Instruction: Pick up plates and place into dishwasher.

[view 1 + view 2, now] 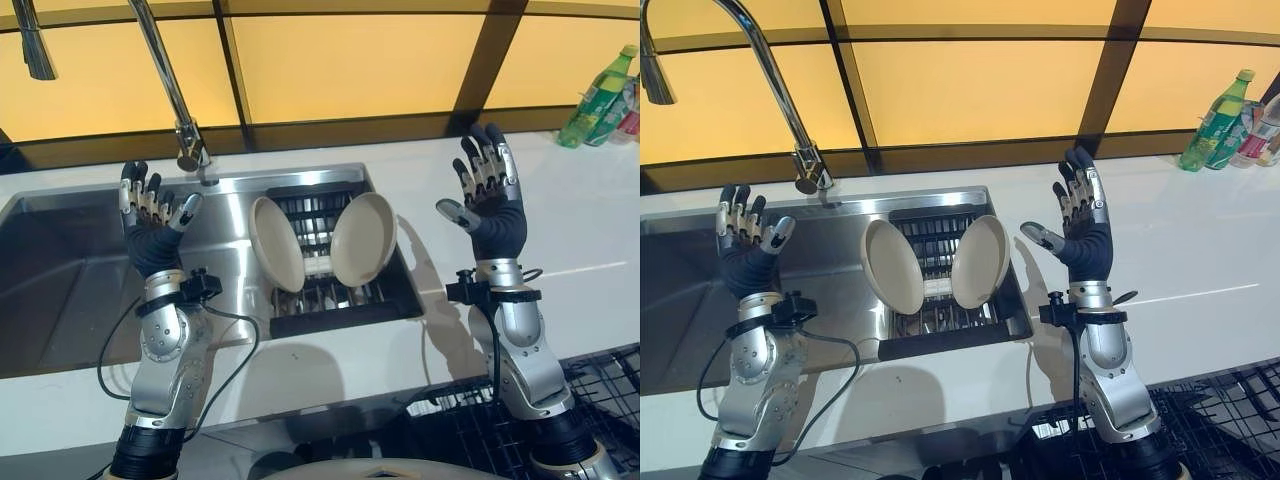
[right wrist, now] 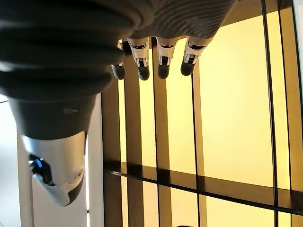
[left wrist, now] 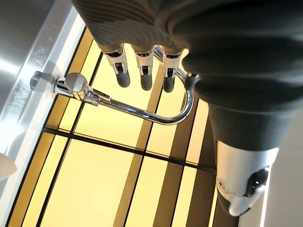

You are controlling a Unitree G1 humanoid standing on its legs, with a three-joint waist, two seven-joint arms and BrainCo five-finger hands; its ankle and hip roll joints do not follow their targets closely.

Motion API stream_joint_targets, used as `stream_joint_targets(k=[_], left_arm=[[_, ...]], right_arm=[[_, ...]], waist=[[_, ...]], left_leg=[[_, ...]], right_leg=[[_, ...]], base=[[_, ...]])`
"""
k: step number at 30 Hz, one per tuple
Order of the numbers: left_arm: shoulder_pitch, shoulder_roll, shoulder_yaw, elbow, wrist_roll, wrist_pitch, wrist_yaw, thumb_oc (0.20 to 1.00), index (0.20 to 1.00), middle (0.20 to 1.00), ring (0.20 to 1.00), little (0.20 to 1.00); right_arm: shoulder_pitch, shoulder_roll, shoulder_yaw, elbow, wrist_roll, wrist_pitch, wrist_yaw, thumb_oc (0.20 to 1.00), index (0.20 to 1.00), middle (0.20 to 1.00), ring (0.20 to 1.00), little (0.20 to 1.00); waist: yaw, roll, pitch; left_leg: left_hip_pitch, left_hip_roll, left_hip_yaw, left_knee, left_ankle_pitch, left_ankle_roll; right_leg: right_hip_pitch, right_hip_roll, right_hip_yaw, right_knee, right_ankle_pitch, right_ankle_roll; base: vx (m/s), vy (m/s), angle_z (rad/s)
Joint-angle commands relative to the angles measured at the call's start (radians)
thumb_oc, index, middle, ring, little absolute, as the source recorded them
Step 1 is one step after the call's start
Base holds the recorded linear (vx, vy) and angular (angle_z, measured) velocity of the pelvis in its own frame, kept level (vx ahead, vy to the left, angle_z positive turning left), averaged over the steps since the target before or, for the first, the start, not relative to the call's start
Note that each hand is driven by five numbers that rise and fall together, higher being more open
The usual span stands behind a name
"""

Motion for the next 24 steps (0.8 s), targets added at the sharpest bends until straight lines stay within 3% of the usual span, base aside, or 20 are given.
stream_joint_targets(k=[1,17,24], left_arm=[[0.021,0.042,0.035,-0.031,0.001,-0.047,-0.041,1.000,1.000,1.000,1.000,1.000],[0.019,0.046,0.043,-0.012,0.037,-0.041,-0.042,1.000,1.000,1.000,1.000,1.000],[0.017,0.082,0.073,-0.006,0.221,-0.026,-0.076,1.000,1.000,1.000,1.000,1.000]], right_arm=[[0.006,0.001,-0.011,-0.059,0.013,-0.027,0.021,1.000,1.000,1.000,1.000,1.000],[0.008,0.005,-0.015,-0.047,0.012,-0.017,0.041,1.000,1.000,1.000,1.000,1.000],[0.009,-0.004,-0.028,-0.045,0.029,-0.007,0.057,1.000,1.000,1.000,1.000,1.000]], waist=[[0.014,-0.012,-0.056],[0.009,-0.008,-0.059],[0.005,-0.002,-0.061]], left_leg=[[0.023,0.020,0.047,0.027,-0.081,-0.010],[0.028,0.025,0.056,0.025,-0.080,-0.011],[0.026,0.026,0.055,0.027,-0.079,-0.014]], right_leg=[[-0.026,-0.035,-0.013,0.034,-0.021,0.037],[-0.022,-0.029,-0.008,0.026,-0.020,0.033],[-0.024,-0.023,-0.004,0.026,-0.023,0.030]], base=[[0.00,0.000,0.00],[0.00,0.000,0.00],[0.00,0.000,0.00]])
